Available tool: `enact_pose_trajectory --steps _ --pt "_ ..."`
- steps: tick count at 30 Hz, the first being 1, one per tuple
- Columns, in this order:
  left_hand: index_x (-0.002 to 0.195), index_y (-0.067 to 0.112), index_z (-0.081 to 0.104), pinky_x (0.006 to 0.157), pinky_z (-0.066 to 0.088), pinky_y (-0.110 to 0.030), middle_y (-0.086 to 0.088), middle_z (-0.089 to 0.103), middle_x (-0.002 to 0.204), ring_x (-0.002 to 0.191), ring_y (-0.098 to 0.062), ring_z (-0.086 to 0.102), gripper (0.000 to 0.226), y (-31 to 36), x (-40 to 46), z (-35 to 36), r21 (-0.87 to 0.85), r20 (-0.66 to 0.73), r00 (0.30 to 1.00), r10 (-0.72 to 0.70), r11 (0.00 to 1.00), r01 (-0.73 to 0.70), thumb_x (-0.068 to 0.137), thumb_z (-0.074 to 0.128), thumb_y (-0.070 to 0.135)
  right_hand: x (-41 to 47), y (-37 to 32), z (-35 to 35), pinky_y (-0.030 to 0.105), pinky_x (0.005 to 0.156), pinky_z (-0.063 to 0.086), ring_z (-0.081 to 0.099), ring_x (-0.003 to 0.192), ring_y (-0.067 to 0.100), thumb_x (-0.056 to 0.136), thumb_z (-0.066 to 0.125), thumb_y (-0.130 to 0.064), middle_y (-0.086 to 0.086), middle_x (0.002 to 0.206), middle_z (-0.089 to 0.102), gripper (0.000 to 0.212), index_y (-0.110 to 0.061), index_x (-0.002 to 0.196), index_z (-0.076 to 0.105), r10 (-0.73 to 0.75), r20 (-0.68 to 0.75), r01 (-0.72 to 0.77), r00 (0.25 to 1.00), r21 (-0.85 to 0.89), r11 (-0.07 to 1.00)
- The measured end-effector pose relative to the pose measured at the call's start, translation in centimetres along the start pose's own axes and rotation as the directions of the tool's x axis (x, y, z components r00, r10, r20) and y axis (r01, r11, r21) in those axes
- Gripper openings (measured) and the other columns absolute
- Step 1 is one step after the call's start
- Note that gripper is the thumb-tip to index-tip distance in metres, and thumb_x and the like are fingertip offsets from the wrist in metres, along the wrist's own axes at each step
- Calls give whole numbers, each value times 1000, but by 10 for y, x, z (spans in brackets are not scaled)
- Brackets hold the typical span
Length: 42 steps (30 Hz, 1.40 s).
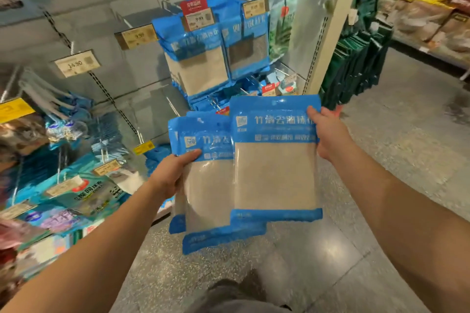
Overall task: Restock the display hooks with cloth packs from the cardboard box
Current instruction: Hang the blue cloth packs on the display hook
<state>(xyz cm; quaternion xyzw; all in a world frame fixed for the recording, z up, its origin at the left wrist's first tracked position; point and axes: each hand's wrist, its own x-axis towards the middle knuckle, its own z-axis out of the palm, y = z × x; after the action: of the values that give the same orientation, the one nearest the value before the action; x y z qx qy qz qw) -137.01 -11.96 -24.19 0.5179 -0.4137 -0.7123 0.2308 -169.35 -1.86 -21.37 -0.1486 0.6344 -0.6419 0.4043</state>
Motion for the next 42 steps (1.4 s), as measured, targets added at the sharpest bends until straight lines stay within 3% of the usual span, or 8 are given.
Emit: enact_pose_trajectory --steps 5,10,16,21,25,32,37,42 --pt "107 8 71 55 59 -27 -14 75 95 63 -18 72 16 11 19 -25 60 -137 989 60 997 -53 92 68 10 50 -21 7 39 75 60 71 87 20 101 55 -28 2 100 72 11 -21 100 64 -86 -1 85 996 -95 992" --pt "92 8 69 39 42 -13 6 68 57 41 -1 58 1 28 47 -33 303 -174 971 166 947 -107 92 68 7 96 -37 28 34 69 57 67 76 13 103 50 -26 -1 93 69 17 -17 112 62 -173 37 177 984 -220 959" --pt "83 24 75 69 51 -31 16 72 66 58 5 64 7 61 90 -42 571 -48 971 234 804 -166 86 78 19 158 -57 63 38 78 58 70 83 17 104 48 -28 4 105 71 23 -18 121 61 -177 142 212 974 -292 933" --pt "79 55 71 75 53 -25 22 73 75 67 8 62 33 102 105 -35 701 119 963 243 666 -255 55 82 74 194 -71 97 48 87 54 69 89 20 103 50 -26 0 100 72 14 -29 100 64 -176 229 251 957 -359 899" --pt "93 68 60 79 49 -27 22 72 86 82 3 65 28 138 110 -15 859 290 905 311 331 -390 84 77 48 212 -79 119 51 90 52 69 95 27 102 52 -25 8 109 72 16 -30 96 67 -150 302 271 941 -415 869" --pt "129 41 57 78 46 -32 7 70 119 109 -25 64 37 206 124 30 892 371 891 263 -367 -263 94 58 51 249 -83 152 56 96 51 68 103 30 90 58 -48 3 109 73 24 -33 107 69 -105 457 313 883 -407 858" --pt "135 35 54 88 52 -35 11 54 145 118 -25 61 41 245 148 48 832 355 909 219 -517 -201 97 53 50 267 -85 184 27 80 57 69 87 4 104 48 -21 -8 105 68 26 -13 128 57 -52 518 224 854 -275 935" --pt "135 35 52 82 53 -37 13 13 167 116 -30 62 42 267 172 58 835 243 946 215 -543 -91 99 50 55 291 -85 205 20 78 50 62 95 3 104 47 -17 -14 110 63 39 -13 143 43 10 572 122 820 -191 974"
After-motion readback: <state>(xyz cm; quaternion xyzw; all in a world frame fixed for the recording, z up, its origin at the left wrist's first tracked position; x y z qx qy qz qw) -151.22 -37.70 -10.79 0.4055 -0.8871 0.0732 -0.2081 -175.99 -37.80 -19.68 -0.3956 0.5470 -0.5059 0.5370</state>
